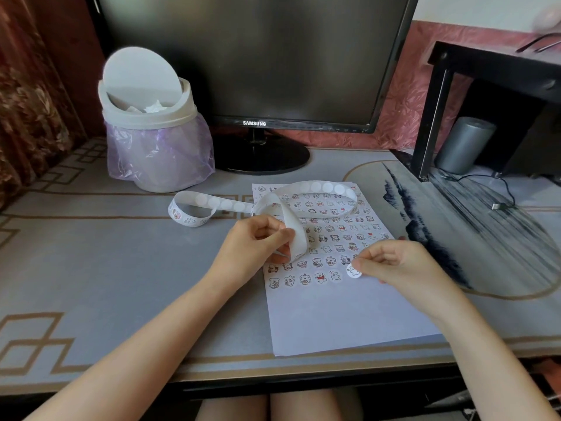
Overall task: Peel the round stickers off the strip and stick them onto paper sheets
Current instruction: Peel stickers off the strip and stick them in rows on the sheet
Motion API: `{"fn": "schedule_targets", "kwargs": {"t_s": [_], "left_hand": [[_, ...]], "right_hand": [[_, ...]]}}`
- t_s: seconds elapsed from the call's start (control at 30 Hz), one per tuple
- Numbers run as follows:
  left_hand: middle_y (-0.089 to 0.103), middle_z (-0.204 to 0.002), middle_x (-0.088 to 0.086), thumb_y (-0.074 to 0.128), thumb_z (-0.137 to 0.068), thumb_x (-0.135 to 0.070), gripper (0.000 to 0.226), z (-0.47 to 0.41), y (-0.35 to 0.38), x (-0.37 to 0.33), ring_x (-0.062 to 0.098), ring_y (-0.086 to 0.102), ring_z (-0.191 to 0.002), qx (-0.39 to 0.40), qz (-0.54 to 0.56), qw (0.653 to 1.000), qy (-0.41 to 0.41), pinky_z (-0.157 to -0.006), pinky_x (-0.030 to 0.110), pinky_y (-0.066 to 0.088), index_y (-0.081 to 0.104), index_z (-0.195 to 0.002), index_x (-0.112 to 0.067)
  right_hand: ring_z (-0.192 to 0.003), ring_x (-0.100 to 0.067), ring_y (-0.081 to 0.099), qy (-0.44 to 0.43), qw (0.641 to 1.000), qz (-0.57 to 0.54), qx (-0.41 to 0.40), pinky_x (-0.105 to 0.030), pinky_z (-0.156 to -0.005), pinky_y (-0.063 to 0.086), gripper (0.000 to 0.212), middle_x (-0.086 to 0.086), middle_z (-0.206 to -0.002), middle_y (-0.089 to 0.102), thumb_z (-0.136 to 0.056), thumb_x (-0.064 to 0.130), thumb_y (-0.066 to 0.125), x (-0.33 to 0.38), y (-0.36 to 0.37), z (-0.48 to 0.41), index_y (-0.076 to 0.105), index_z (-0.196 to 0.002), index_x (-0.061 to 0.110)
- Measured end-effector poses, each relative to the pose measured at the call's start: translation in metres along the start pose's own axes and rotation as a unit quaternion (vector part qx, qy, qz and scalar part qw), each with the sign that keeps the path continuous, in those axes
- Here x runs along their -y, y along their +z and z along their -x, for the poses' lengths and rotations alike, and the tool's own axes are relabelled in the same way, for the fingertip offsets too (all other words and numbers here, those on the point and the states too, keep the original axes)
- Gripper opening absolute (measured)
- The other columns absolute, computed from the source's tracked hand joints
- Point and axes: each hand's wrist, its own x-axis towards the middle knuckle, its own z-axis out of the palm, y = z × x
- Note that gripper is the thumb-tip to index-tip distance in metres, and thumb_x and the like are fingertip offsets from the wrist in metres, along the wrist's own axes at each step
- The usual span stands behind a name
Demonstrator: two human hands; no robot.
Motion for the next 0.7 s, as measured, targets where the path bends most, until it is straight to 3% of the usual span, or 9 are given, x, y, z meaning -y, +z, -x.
{"fn": "schedule_targets", "kwargs": {"t_s": [0.2,0.7], "left_hand": [[0.069,-0.069,0.005,0.064,-0.089,-0.014,0.013,0.0001,0.0001,0.0002,0.016,0.067,-0.062,0.0,-0.008,1.0,0.002,-0.063,0.022,0.056,0.063,-0.077,-0.01],[0.068,-0.065,0.003,0.063,-0.089,-0.012,0.012,0.0,0.0002,-0.0001,0.014,0.066,-0.061,0.004,-0.003,1.0,0.004,-0.063,0.022,0.057,0.062,-0.077,-0.009]], "right_hand": [[-0.051,0.004,0.056,-0.007,1.0,-0.008,-0.007,-0.004,-0.052,0.039,0.003,-0.005,-0.068,0.069,-0.077,0.004,0.074,-0.0006,0.005,-0.0004,0.071,-0.077,0.004],[-0.049,0.004,0.051,-0.016,0.999,0.017,-0.025,-0.006,-0.052,0.04,0.007,-0.001,-0.063,0.067,-0.075,0.007,0.077,-0.0038,0.0082,0.0003,0.071,-0.072,0.009]]}}
